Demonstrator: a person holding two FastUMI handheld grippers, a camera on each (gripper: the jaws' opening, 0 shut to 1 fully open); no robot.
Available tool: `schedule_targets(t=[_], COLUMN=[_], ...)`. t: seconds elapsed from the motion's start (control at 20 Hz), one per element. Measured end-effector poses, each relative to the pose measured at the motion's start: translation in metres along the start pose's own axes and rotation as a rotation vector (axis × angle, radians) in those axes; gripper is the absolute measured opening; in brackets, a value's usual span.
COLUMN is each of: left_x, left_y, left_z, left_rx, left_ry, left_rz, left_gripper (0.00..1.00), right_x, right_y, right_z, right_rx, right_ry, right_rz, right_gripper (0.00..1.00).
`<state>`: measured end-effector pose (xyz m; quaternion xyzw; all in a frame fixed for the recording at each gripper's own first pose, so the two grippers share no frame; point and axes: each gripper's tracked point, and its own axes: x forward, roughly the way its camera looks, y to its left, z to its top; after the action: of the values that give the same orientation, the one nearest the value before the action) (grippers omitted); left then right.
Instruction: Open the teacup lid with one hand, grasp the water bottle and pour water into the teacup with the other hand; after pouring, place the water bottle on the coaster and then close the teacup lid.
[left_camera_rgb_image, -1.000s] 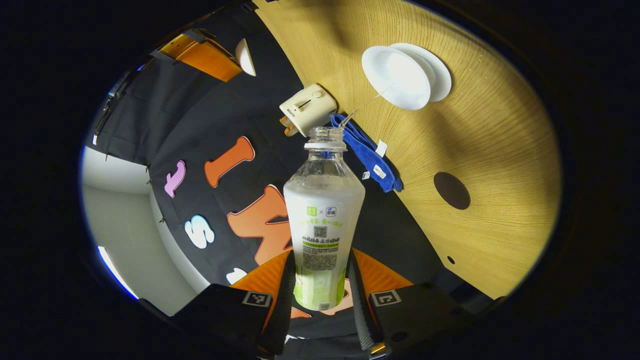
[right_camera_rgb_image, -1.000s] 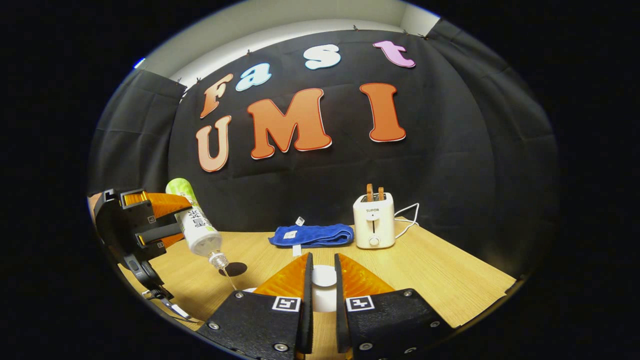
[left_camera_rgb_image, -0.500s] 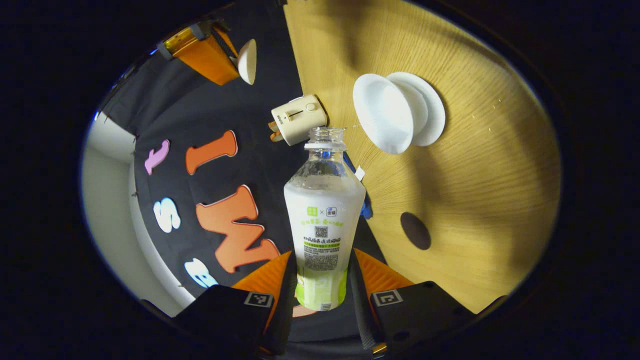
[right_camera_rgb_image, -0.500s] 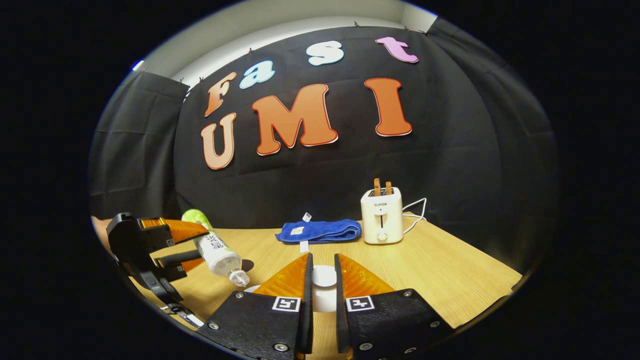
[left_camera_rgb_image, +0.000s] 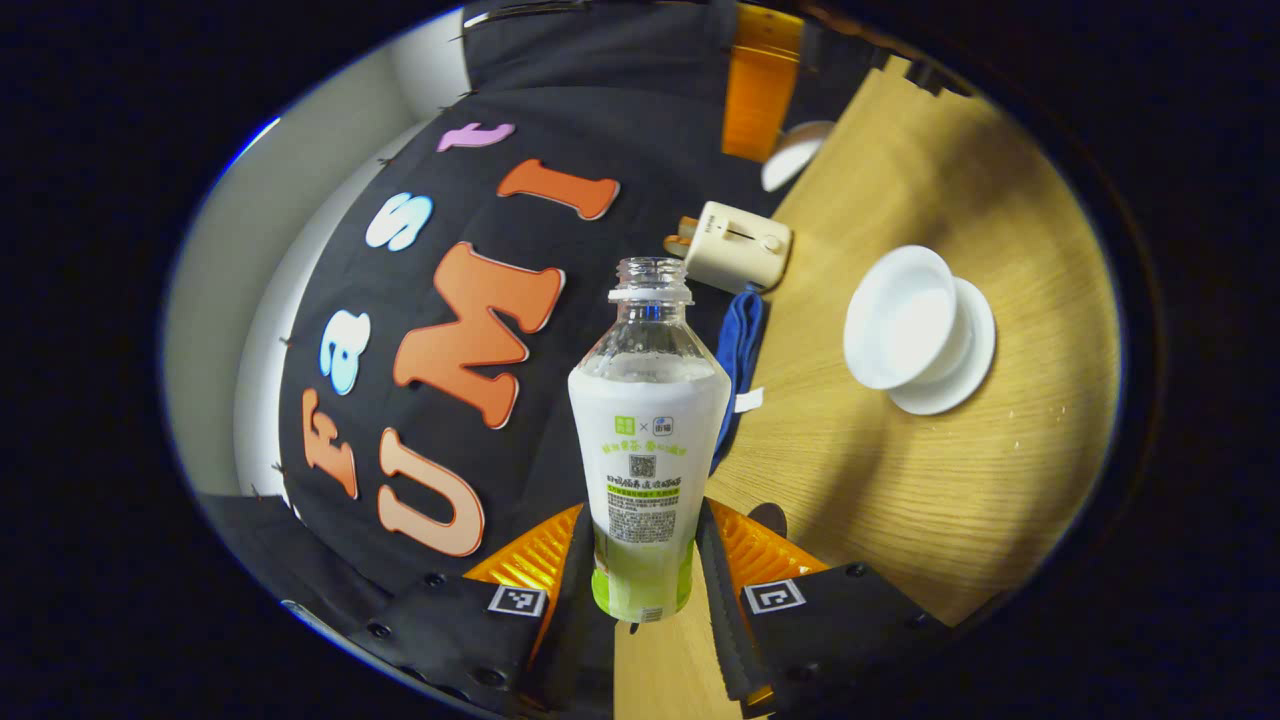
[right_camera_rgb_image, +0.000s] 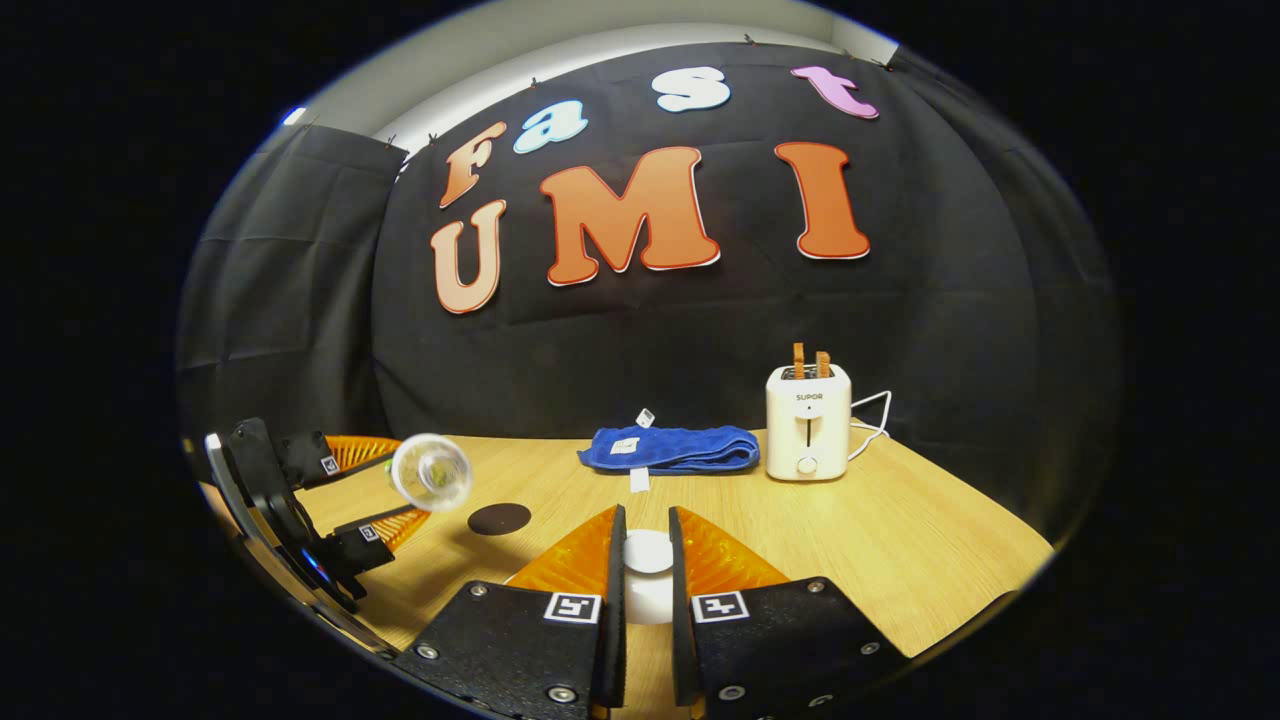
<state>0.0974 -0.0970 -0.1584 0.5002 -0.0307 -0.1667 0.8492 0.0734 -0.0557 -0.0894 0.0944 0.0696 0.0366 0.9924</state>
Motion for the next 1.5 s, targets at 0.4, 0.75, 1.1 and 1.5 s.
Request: schedule_targets(t=[0.4, 0.75, 1.1, 1.5], left_x=[0.034, 0.064, 0.079, 0.089], left_y=[0.041, 0.034, -0.002, -0.040], left_z=[-0.005, -0.039, -0.067, -0.077], left_rx=[-0.591, -0.955, -1.073, -1.159], left_ry=[-0.034, 0.056, 0.157, 0.209], left_rz=[0.095, 0.079, 0.022, -0.042], left_gripper=[0.57, 0.54, 0.55, 0.57], right_x=[0.013, 0.025, 0.033, 0.035], right_y=[0.020, 0.023, 0.029, 0.039], right_z=[0.004, -0.005, -0.018, -0.026], right_rx=[-0.043, -0.110, -0.145, -0.129], right_ry=[-0.004, 0.030, 0.069, 0.094], right_rz=[0.028, 0.038, 0.047, 0.079], right_gripper=[0.19, 0.19, 0.19, 0.19])
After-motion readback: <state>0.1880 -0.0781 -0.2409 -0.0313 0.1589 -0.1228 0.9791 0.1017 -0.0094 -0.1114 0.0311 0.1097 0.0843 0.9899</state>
